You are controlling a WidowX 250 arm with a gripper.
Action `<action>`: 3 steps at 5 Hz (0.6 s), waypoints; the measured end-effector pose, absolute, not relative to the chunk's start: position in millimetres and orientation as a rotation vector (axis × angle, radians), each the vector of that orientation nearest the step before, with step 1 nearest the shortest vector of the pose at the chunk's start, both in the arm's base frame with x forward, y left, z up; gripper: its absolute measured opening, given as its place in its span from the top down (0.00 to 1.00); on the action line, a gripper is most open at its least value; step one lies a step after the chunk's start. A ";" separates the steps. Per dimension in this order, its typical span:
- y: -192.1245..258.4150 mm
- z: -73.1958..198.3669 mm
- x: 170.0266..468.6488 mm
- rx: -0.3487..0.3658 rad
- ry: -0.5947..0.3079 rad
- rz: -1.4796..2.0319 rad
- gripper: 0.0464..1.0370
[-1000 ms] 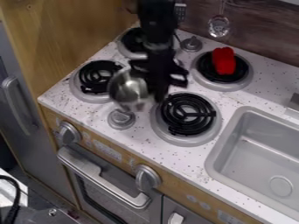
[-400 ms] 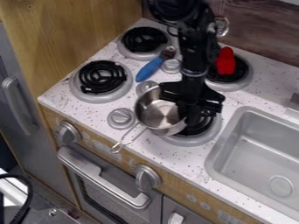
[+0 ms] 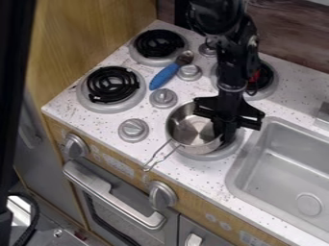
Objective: Move the silver pot to the bottom right burner
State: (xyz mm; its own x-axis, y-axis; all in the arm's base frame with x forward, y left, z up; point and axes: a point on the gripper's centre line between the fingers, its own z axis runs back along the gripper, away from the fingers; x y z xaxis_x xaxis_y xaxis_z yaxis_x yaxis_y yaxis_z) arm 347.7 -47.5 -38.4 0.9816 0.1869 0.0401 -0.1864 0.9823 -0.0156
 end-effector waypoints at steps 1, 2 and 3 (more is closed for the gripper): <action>-51.5 -44.3 352.5 -0.011 -0.035 0.196 0.98; -53.3 -45.1 354.5 -0.010 -0.037 0.191 0.98; -59.7 -41.1 359.4 -0.048 -0.041 0.194 0.96</action>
